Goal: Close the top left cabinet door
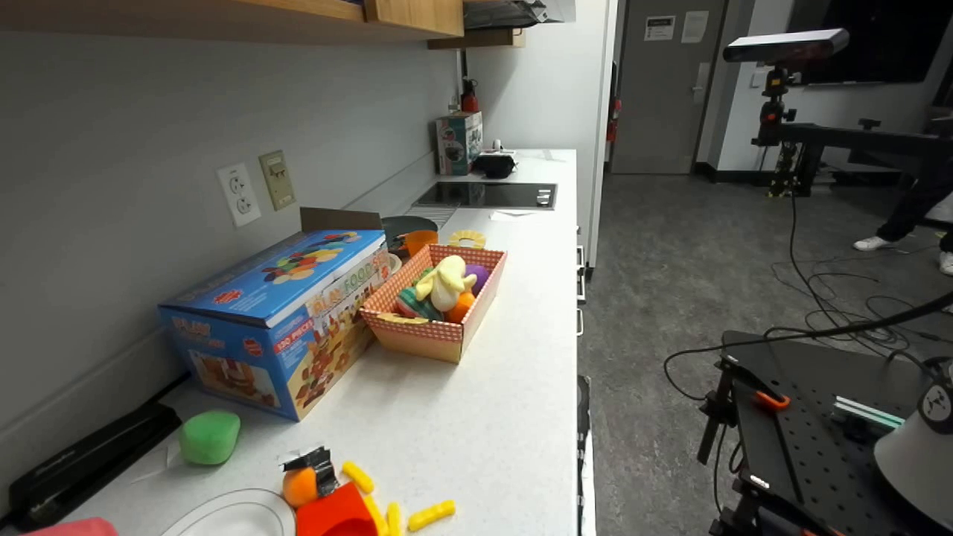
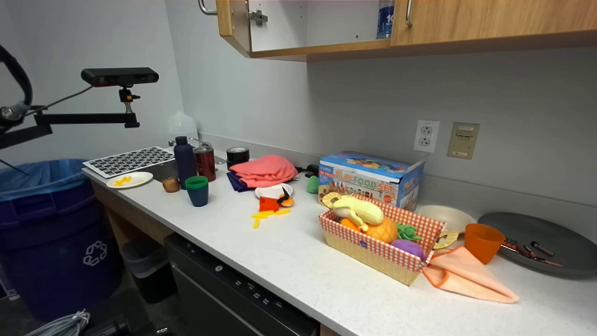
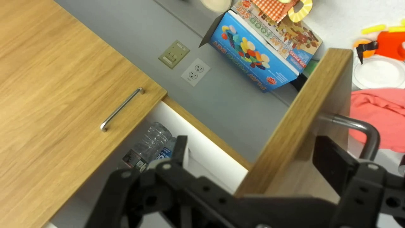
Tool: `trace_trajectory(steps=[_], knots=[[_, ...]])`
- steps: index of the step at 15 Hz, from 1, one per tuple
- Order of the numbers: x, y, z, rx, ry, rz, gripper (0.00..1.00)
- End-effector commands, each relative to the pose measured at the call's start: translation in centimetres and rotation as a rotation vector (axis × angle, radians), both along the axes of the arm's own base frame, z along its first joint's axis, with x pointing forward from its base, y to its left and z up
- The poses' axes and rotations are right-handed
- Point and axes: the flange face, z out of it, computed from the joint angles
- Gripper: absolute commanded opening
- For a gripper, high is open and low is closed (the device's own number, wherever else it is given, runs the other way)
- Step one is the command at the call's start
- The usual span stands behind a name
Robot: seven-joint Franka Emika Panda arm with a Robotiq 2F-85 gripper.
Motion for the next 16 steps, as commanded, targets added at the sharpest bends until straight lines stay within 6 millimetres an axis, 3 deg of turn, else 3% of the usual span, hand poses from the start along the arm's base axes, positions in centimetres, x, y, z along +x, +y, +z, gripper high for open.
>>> trace_trajectory(steps=[1, 8, 10, 16], knots=[[-0.8, -0.5, 0.8, -0.077, -0.069, -0.038, 1.00], [-2.2, -0.6, 2.3, -0.069, -0.066, -0.007, 1.00], [-2.1, -0.8, 1.8, -0.071, -0.076, -0.008, 1.00], [0.8, -0.4, -0.1, -0.068, -0.093, -0.012, 1.00]])
